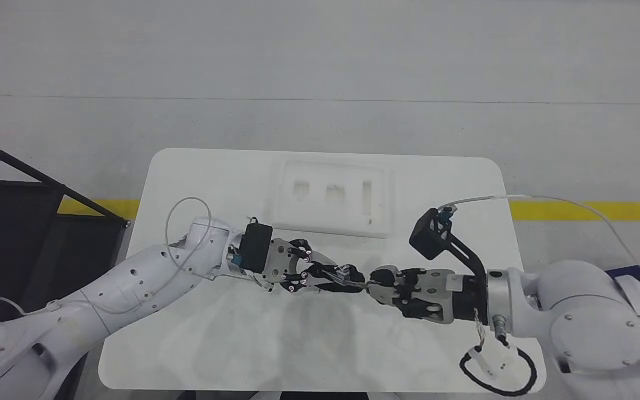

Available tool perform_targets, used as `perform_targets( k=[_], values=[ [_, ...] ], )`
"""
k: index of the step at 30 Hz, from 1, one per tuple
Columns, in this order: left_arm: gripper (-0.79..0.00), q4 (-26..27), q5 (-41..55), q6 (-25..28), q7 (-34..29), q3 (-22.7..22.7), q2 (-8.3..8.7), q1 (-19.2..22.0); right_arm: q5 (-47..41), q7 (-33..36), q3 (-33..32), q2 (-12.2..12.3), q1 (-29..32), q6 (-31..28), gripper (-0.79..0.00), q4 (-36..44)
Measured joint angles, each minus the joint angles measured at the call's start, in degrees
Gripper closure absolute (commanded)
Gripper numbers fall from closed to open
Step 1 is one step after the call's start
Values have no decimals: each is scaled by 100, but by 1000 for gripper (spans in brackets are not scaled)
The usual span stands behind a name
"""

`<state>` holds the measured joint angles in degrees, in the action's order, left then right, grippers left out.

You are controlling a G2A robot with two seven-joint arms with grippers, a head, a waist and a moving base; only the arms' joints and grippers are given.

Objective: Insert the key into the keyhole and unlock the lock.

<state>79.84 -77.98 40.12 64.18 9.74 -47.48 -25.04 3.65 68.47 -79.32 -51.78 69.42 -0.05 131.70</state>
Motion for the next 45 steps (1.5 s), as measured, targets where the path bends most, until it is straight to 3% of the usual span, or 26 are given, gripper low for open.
perform_targets(
  k=[45],
  values=[
    [0, 6, 31, -120, 121, 0, 27, -63, -170, -337, 79, 86, -5, 71, 0, -134]
  ],
)
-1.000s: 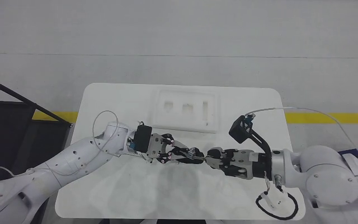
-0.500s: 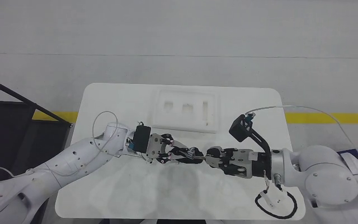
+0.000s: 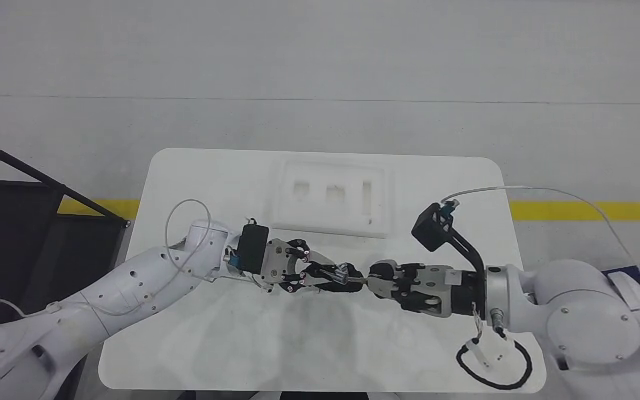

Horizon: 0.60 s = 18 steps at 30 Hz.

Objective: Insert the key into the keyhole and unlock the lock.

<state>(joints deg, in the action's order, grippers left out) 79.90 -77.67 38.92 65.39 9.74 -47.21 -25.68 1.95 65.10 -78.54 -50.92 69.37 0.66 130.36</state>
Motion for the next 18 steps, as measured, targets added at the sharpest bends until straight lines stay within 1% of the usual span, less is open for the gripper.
perform_targets(
  k=[18],
  values=[
    [0, 33, -3, -27, 27, 0, 9, -19, -80, -53, 36, 28, 10, -46, 0, -17]
  ],
)
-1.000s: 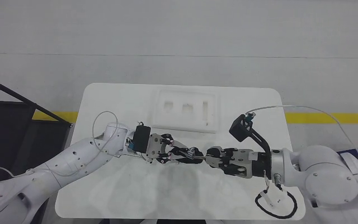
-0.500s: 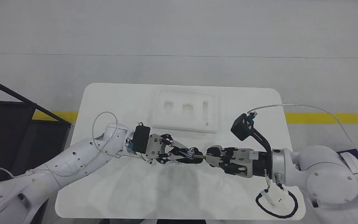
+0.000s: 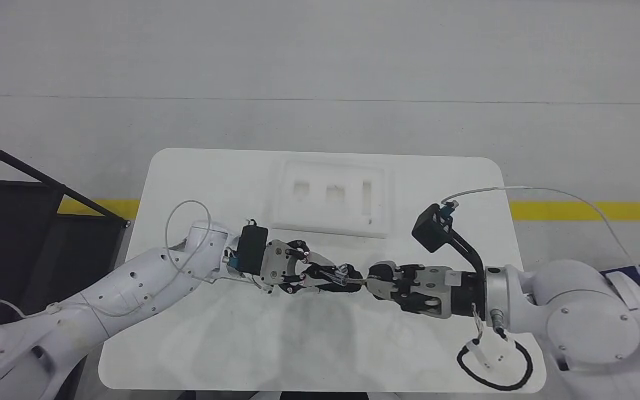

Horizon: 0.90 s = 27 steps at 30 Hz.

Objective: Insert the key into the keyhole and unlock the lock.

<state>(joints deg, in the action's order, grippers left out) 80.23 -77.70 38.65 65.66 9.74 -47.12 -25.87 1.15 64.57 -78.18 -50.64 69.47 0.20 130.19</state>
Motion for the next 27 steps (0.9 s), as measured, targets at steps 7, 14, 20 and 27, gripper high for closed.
perform_targets(
  k=[7, 14, 20, 27],
  values=[
    [0, 2, 9, -24, 23, 0, 10, -1, 35, -36, 37, 8, -21, 25, 0, -7],
    [0, 10, 2, -69, 68, 0, 18, -8, 1, -108, 96, 8, -58, 69, 0, -22],
    [0, 15, 28, -89, 90, 0, 10, -20, 7, -157, 203, 2, -123, 120, 0, -40],
    [0, -16, 57, -103, 103, 0, -1, -27, 55, -209, 322, -5, -211, 194, 0, -81]
  ],
)
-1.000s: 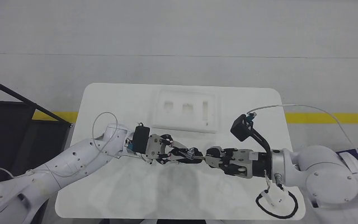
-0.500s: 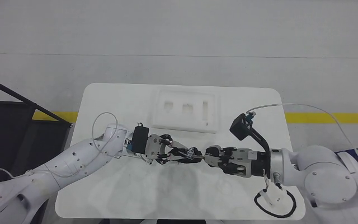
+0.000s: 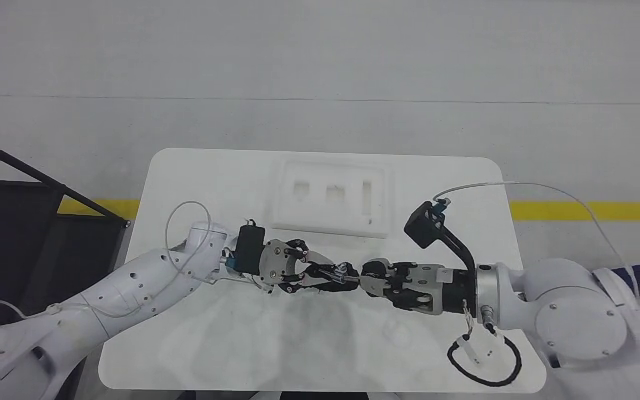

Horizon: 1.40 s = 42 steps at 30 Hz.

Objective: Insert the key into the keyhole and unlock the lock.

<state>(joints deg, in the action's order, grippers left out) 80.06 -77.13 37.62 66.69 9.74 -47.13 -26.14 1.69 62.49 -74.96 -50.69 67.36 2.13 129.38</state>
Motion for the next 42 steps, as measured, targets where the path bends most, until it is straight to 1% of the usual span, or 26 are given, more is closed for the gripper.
perform_targets(
  k=[10, 33, 42],
  values=[
    [0, -50, -50, 35, -35, 0, -11, 43, 103, -41, 117, -5, -104, 179, 0, -41],
    [0, -137, 7, 145, -145, 0, -10, 77, 363, -179, 400, -28, -281, 366, 0, -97],
    [0, -141, -61, 198, -199, 0, -14, 125, 440, -117, 551, -42, -386, 426, 0, -178]
  ],
)
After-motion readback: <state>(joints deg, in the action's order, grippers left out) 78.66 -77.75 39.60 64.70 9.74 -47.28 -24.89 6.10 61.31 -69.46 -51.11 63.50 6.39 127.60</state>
